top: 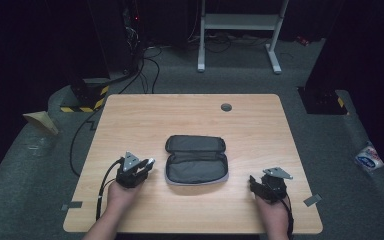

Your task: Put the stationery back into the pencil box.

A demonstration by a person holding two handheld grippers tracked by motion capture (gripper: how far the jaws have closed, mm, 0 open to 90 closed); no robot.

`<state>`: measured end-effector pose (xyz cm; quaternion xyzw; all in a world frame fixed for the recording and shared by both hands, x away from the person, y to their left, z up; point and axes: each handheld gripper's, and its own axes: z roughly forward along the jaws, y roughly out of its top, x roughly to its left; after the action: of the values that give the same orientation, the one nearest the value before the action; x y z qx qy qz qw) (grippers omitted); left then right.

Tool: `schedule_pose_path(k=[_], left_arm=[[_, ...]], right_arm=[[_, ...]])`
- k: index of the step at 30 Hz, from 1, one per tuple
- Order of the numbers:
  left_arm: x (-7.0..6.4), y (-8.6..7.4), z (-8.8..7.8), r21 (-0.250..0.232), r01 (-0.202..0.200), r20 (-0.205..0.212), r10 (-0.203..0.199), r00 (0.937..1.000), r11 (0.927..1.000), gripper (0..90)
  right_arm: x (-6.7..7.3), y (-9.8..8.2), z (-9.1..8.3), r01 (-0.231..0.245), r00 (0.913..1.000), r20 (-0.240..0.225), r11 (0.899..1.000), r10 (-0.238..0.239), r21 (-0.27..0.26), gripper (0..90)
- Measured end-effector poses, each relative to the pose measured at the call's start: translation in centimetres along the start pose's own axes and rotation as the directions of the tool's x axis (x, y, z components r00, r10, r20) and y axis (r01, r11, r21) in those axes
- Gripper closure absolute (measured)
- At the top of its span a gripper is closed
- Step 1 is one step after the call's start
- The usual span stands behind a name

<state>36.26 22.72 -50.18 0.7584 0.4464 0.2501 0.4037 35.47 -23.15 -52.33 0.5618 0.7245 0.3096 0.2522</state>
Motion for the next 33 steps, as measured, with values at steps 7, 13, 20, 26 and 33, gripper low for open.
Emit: schedule_pose_path(k=[7, 13, 20, 26, 33], left_arm=[[0.1, 0.4, -0.8, -0.038, 0.008, 0.009, -0.008, 0.9999, 0.9993, 73.2], [0.0, 0.8, -1.3, -0.060, 0.015, 0.014, -0.014, 0.9998, 0.9981, 73.2], [-0.2, 1.7, -1.7, -0.098, 0.027, 0.028, -0.025, 0.9993, 0.9948, 73.2], [-0.3, 2.2, -2.1, -0.122, 0.025, 0.024, -0.022, 0.9995, 0.9922, 73.2], [-0.6, 2.9, -2.6, -0.153, 0.018, 0.030, -0.014, 0.9995, 0.9880, 73.2]], right_arm=[[0.0, 0.0, 0.0, -0.001, 1.0000, 0.000, 1.000, 0.001, 0.000, 35.0], [0.0, 0.0, 0.0, -0.002, 1.0000, 0.000, 1.000, 0.002, 0.001, 35.0], [0.0, 0.0, 0.0, 0.000, 1.0000, 0.000, 1.000, 0.000, 0.000, 35.1], [0.0, 0.0, 0.0, 0.000, 1.0000, -0.001, 1.000, 0.000, 0.000, 35.2], [0.0, 0.0, 0.0, 0.002, 1.0000, -0.001, 1.000, -0.002, 0.000, 35.3]])
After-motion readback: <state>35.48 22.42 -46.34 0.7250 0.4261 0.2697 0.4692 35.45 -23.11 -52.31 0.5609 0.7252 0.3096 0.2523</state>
